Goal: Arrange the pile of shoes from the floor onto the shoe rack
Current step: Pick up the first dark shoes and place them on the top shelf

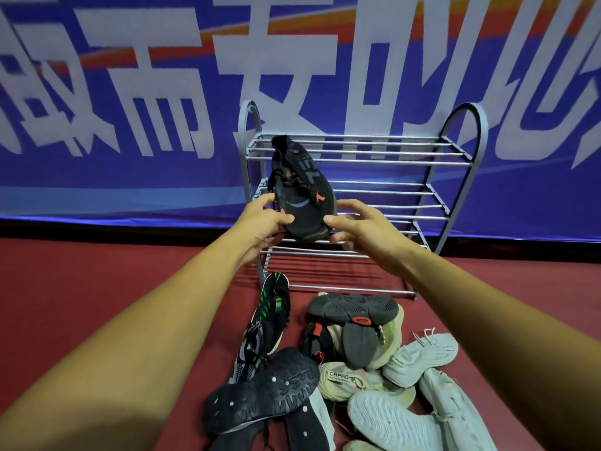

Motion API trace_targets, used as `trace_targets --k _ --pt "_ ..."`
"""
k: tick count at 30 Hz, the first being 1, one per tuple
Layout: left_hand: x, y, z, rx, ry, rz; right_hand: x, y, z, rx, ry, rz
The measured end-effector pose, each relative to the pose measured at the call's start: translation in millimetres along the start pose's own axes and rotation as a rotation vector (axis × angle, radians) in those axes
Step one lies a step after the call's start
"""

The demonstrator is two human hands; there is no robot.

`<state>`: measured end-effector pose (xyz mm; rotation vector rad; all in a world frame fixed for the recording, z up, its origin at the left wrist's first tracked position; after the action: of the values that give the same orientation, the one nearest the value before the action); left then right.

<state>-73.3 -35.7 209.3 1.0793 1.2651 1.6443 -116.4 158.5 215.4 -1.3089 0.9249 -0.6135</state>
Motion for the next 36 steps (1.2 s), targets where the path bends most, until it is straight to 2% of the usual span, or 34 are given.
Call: trace_targets --k 4,12,20,27,36 --pt "-3.1 5.5 -14.8 0.031 0.063 0.067 8.3 -11.3 -16.6 -0.046 -0.039 0.029" --pt "-12.9 10.8 -48.1 0.104 0.122 0.212 8.6 -19.1 -57.6 -0.079 0.077 0.107" --pt "-21.6 25.5 -80.1 0.154 0.094 0.166 22.4 -21.4 -103.5 -0.095 0.134 -0.063" --pt "-26.6 31.9 -109.1 0.178 -0.001 0.008 23.7 -15.5 -142.2 -0.142 0.169 0.013" --pt "-47.5 36.4 -146.7 0.281 0.164 0.086 30.9 -17.9 -182.2 -0.17 0.256 0.097"
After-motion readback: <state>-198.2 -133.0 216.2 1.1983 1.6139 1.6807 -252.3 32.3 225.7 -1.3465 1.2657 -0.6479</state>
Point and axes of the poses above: each hand's wrist, its own z-axis away from the middle knuckle, its own x-axis out of the palm, y = z × x, the point moved 7 cm from there along -z, towards the middle knuckle, and after that the axes turned 10 degrees about z, right-handed, at the moved point
